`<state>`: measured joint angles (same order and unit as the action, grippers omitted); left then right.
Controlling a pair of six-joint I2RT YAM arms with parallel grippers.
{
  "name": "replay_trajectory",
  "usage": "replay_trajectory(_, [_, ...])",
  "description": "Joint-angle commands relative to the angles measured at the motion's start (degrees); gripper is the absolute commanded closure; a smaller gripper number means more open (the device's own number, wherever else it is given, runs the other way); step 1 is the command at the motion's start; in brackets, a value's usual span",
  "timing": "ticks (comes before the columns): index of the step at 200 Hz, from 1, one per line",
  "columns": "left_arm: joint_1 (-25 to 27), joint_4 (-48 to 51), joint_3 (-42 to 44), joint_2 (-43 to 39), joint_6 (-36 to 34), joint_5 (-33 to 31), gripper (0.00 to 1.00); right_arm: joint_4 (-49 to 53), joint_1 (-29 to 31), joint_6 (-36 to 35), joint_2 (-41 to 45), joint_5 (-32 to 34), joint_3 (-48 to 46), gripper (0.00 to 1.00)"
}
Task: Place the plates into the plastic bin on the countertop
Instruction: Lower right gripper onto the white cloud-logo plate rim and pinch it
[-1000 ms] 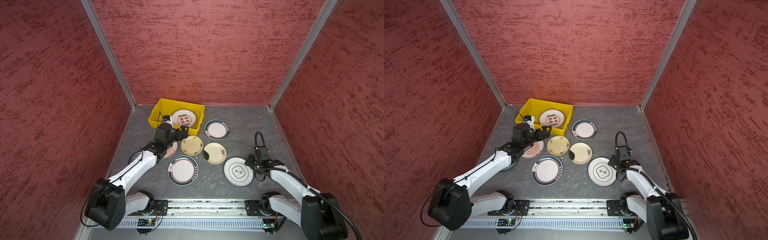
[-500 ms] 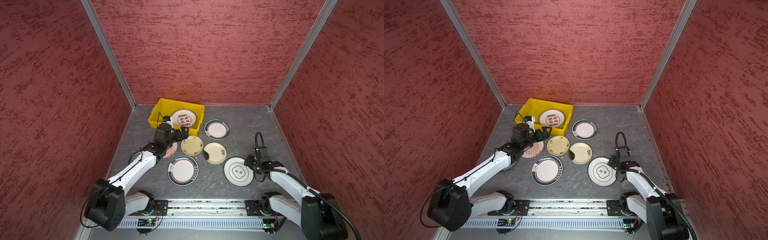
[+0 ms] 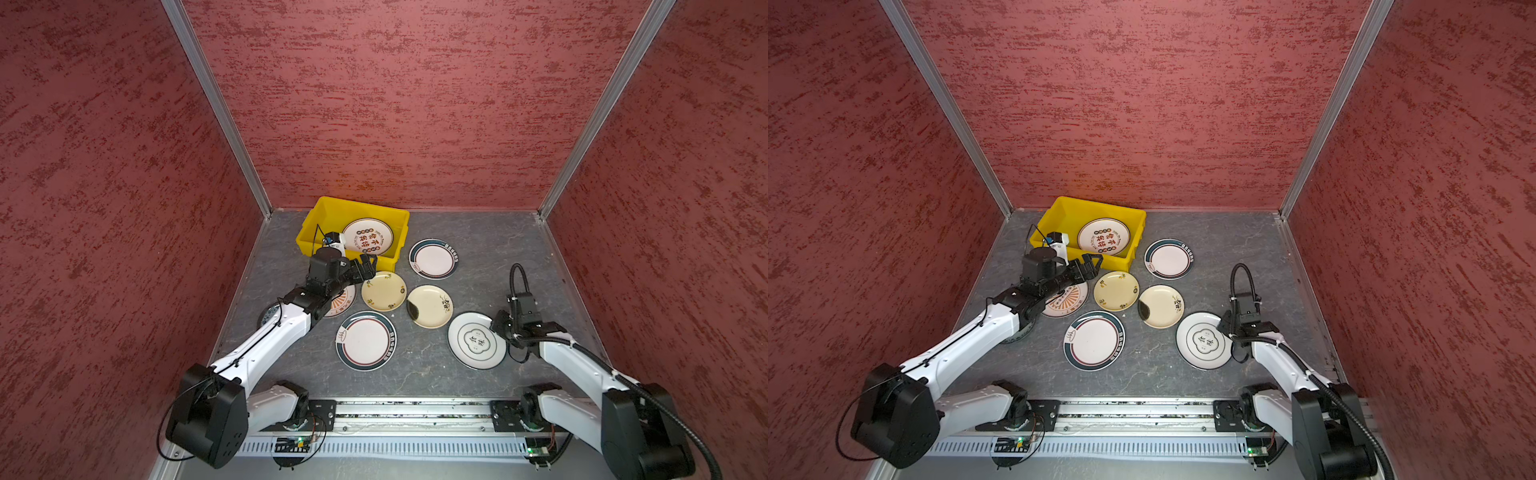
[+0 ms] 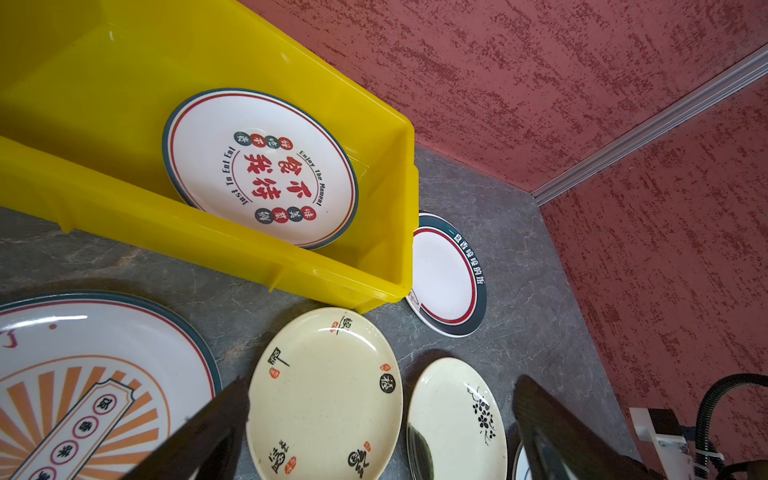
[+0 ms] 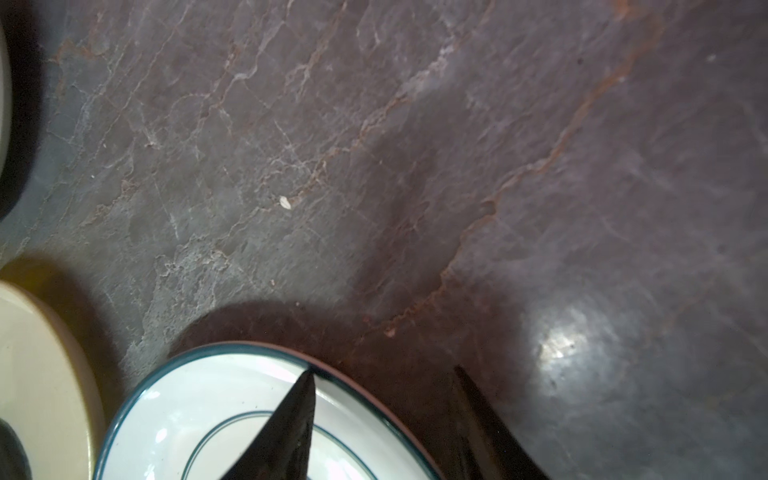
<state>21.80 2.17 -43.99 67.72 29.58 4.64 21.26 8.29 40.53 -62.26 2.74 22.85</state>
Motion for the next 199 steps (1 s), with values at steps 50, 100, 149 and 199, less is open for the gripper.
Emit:
replay_trajectory(50, [-0.53, 0.37, 0.65, 0.25, 0.09, 0.96, 0.01, 4.64, -0.63, 3.8, 2.03, 5.28, -0.77, 0.51])
replay_trajectory(100, [-0.93, 0.23, 1.19, -0.53, 0.24, 1.35, 0.01, 1.39, -0.74, 1.16, 1.67, -1.25, -2.22, 0.51])
replay_trajectory(149, [-1.5, -0.07, 2.31, -1.3, 0.83, 1.51, 0.01, -0.06, -0.82, 1.92, 1.73, -2.85, -3.43, 0.62])
replay_trajectory(199, [-2.29, -0.08, 2.66, -1.63, 0.77, 2.03, 0.01, -1.73, -0.83, 3.45, -0.12, -2.76, -2.7, 0.68])
